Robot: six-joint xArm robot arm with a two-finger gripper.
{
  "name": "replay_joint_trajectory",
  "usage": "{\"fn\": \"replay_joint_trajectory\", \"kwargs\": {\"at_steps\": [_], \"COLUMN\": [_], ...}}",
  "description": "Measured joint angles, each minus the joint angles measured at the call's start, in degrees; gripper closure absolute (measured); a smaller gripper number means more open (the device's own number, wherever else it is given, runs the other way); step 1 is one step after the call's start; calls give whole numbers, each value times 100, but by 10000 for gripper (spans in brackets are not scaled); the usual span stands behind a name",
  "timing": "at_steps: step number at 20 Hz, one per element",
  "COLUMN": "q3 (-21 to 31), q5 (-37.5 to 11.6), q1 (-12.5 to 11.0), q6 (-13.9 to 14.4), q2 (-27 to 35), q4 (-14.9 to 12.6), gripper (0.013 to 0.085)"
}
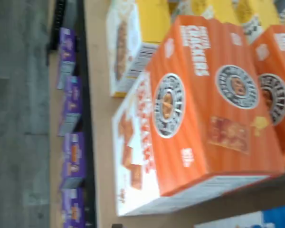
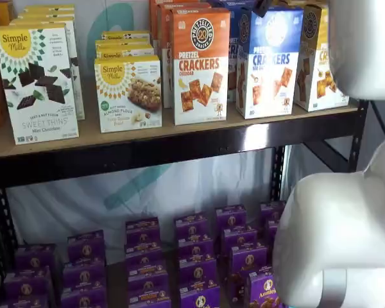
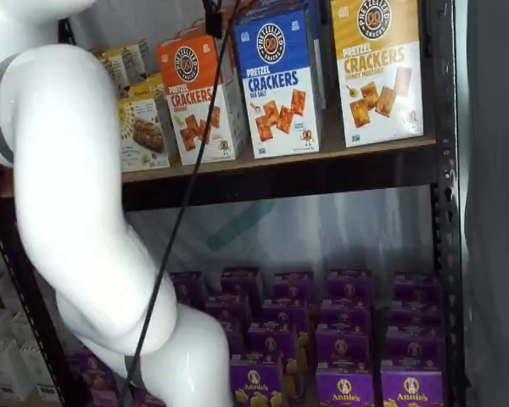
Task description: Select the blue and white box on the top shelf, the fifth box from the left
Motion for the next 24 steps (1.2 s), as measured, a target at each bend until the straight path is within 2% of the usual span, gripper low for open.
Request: {"fn": "replay_joint_trajectory", "kwargs": {"at_steps": [5, 9, 13, 16, 19, 24], "q3": [58, -63, -312, -626, -869, -1166], "q5": [-461, -579, -513, -259, -71, 149], "q1": [68, 76, 11, -7, -32, 49], "q6": [-85, -185, -297, -354, -378, -367], "q2": [49, 199, 423, 661, 852, 1099], "q4": [-163, -346, -473, -650, -714, -930], "gripper": [130, 130, 130, 130, 130, 130]}}
